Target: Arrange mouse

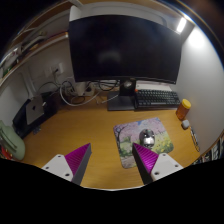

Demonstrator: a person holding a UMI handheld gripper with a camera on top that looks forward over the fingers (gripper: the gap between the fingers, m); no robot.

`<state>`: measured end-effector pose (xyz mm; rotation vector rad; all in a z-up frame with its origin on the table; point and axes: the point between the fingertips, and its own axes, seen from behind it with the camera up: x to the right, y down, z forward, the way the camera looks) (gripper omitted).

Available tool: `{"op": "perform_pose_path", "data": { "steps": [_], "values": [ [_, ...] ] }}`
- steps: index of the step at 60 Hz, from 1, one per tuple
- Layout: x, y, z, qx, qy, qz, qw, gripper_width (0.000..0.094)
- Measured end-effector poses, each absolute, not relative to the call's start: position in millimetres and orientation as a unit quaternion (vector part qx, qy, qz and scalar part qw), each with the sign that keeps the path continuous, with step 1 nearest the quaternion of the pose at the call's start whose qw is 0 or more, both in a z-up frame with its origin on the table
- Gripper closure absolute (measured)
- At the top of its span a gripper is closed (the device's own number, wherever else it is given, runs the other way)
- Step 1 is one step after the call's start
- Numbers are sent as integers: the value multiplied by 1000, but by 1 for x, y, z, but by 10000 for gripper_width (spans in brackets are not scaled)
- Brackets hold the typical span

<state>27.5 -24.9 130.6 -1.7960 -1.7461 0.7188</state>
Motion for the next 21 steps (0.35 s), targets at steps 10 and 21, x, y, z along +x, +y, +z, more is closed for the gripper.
{"op": "perform_pose_path", "data": {
  "steps": [10,21],
  "values": [
    [43,-39,141,-642,-665,268,271,92],
    [57,-44,129,-647,-671,257,256,88]
  ]
}}
